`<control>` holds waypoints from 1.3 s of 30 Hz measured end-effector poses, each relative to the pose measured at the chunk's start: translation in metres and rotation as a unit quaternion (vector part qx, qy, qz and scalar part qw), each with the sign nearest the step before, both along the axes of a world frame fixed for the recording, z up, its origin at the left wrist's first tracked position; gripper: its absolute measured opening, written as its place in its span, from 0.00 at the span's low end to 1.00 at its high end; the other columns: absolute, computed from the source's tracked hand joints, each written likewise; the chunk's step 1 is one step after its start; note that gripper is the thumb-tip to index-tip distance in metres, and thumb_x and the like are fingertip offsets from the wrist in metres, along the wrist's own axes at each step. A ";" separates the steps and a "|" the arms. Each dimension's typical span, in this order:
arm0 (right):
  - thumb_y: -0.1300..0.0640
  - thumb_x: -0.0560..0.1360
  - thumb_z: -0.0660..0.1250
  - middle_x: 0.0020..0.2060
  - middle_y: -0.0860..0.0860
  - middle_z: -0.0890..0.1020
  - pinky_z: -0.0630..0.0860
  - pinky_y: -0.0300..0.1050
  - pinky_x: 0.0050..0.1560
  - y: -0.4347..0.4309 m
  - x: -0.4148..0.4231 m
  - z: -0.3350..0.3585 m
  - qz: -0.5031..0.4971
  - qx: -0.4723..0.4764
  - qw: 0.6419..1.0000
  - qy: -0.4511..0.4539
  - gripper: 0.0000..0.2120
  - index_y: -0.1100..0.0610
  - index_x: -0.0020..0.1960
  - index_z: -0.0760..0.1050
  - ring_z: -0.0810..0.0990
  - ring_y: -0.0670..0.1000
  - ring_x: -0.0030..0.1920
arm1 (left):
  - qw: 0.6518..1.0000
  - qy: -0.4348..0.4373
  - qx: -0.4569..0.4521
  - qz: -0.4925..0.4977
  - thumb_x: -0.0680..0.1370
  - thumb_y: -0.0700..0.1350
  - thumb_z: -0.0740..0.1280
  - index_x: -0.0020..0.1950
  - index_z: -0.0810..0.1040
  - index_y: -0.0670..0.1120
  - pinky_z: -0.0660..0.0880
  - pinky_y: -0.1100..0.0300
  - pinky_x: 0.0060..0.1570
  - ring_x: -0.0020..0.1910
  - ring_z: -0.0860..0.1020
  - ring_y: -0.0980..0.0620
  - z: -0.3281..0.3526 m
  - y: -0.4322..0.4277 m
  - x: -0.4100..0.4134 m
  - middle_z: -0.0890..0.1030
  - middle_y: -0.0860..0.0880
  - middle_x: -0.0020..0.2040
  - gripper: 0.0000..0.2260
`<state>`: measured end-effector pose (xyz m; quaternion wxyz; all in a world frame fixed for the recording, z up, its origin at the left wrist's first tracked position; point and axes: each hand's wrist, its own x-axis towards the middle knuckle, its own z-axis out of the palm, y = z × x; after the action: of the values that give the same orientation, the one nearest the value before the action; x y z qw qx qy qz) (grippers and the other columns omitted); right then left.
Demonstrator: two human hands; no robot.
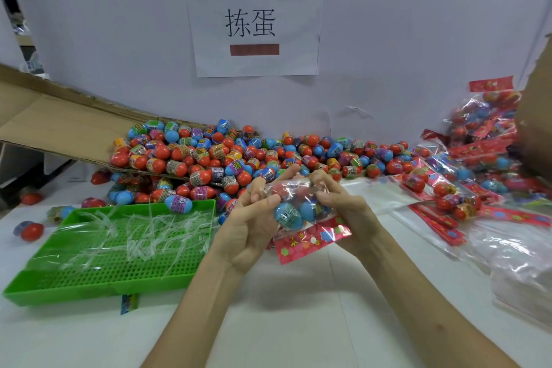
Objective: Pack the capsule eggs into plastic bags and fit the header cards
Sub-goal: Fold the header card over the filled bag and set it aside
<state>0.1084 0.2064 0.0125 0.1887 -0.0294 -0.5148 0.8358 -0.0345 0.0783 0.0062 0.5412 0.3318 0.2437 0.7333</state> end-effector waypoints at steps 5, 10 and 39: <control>0.54 0.69 0.79 0.62 0.53 0.83 0.82 0.50 0.54 -0.001 0.002 0.000 0.013 -0.003 1.000 0.021 0.24 0.47 0.65 0.81 0.83 0.57 0.60 | 1.000 -0.024 0.013 -0.008 0.75 0.30 0.66 0.39 0.65 0.47 0.81 0.45 0.58 0.65 0.81 0.42 0.000 -0.002 0.000 0.83 0.42 0.63 0.15; 0.55 0.70 0.80 0.69 0.56 0.78 0.82 0.53 0.57 0.000 0.002 -0.001 0.008 -0.012 1.000 0.026 0.31 0.50 0.72 0.76 0.79 0.59 0.66 | 1.000 -0.023 -0.011 0.009 0.73 0.31 0.71 0.37 0.69 0.49 0.81 0.45 0.59 0.64 0.82 0.42 -0.003 -0.001 0.000 0.82 0.41 0.65 0.16; 0.50 0.74 0.73 0.53 0.54 0.85 0.82 0.45 0.48 0.014 -0.004 -0.002 -0.191 0.156 0.963 -0.108 0.13 0.52 0.57 0.85 0.84 0.55 0.55 | 0.965 0.177 -0.081 0.174 0.75 0.50 0.75 0.65 0.82 0.47 0.82 0.49 0.58 0.62 0.83 0.46 -0.003 0.011 0.002 0.85 0.47 0.62 0.20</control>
<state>0.1047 0.2209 0.0107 0.2901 -0.1879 -0.6408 0.6855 -0.0322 0.0892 0.0031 0.3787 0.3636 0.4478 0.7237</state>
